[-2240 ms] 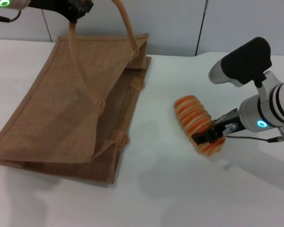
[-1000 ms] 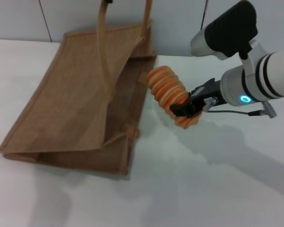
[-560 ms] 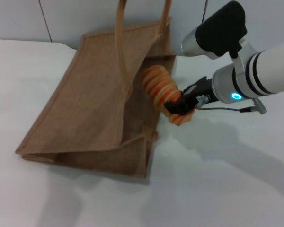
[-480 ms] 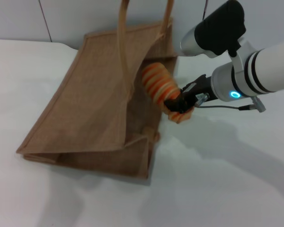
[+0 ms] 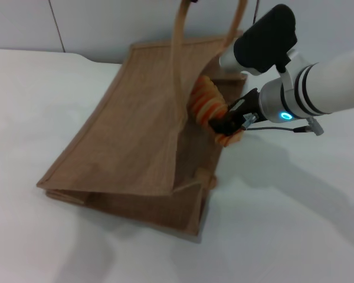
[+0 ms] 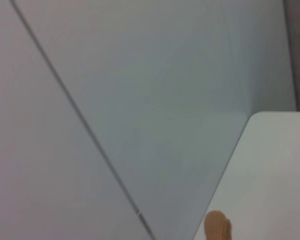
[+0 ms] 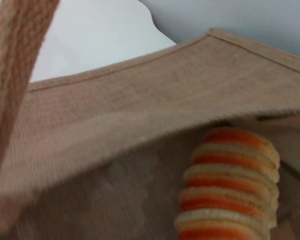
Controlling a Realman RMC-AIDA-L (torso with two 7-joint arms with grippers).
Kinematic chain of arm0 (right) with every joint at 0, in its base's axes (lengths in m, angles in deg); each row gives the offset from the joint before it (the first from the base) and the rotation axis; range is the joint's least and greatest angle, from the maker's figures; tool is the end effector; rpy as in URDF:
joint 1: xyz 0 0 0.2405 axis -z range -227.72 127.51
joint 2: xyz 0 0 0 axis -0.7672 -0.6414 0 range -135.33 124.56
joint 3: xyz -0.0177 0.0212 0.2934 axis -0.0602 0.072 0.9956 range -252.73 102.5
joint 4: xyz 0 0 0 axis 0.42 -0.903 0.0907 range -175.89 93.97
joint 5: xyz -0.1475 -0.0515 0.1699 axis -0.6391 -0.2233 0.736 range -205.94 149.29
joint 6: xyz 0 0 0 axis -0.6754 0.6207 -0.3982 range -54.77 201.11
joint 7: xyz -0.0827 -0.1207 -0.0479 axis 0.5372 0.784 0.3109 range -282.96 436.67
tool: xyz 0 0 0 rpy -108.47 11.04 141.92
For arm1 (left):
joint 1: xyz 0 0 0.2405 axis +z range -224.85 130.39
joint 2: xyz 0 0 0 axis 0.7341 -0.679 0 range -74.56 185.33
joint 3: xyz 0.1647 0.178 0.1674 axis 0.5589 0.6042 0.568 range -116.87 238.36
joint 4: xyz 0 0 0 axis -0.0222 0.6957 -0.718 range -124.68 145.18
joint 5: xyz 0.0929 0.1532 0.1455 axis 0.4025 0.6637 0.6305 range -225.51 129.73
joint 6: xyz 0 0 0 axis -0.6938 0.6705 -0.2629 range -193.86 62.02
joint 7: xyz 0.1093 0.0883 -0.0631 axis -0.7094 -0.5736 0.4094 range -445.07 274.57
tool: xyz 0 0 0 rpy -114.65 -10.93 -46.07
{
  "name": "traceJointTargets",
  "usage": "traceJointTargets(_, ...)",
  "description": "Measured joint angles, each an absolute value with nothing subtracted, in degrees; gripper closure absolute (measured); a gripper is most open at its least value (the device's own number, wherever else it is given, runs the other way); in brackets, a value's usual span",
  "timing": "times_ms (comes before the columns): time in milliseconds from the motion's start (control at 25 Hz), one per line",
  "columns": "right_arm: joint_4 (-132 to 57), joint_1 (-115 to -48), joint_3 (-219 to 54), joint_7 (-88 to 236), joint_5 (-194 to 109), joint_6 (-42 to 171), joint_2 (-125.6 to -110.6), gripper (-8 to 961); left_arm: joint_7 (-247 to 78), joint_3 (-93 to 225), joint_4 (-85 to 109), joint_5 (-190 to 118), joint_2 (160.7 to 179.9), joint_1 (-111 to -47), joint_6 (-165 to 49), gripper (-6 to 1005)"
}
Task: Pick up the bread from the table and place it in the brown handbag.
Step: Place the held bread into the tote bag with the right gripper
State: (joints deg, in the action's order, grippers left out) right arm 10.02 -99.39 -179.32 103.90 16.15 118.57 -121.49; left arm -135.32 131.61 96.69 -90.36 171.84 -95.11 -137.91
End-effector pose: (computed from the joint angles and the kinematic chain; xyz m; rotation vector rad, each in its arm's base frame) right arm 0.1537 0.4679 -0.1239 -2.5352 0.6044 -0.2116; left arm -0.0367 0.4708 0.0494 -2.4775 -0.0788 -0.1174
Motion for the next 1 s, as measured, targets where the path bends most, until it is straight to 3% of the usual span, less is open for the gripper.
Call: traceJointTargets(1000,3.65,-104.81,-187.17,104.57,24.47,111.81,-121.73,603,-132.36,137.63,98.58,-92.09,171.84,-96.9,-136.39,873)
